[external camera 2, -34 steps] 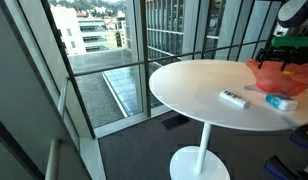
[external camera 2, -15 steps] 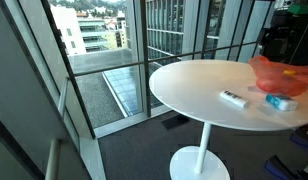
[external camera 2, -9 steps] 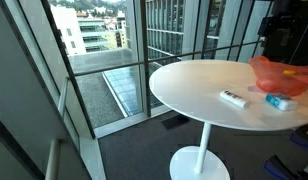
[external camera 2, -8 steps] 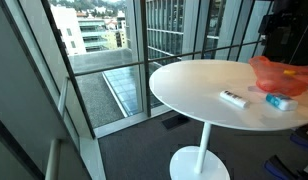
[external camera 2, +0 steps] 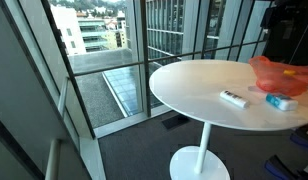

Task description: Put the white bottle into the carrier bag

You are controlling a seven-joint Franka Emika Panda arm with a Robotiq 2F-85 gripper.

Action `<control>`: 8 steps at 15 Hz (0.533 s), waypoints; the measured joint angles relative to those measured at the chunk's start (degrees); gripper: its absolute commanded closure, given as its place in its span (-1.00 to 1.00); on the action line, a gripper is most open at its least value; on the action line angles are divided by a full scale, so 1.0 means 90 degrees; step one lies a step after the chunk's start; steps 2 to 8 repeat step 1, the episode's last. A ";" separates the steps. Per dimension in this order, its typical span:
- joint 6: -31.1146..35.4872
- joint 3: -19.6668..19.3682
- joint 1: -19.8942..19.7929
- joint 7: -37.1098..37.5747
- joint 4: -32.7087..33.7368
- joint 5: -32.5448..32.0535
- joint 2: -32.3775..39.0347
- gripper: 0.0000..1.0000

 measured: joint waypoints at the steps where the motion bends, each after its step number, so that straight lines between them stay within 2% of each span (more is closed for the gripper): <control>1: 0.0002 -0.0001 -0.0001 0.0000 0.0000 0.0000 0.0015 -1.00; 8: 0.0002 -0.0001 -0.0001 0.0000 0.0000 0.0000 0.0015 -1.00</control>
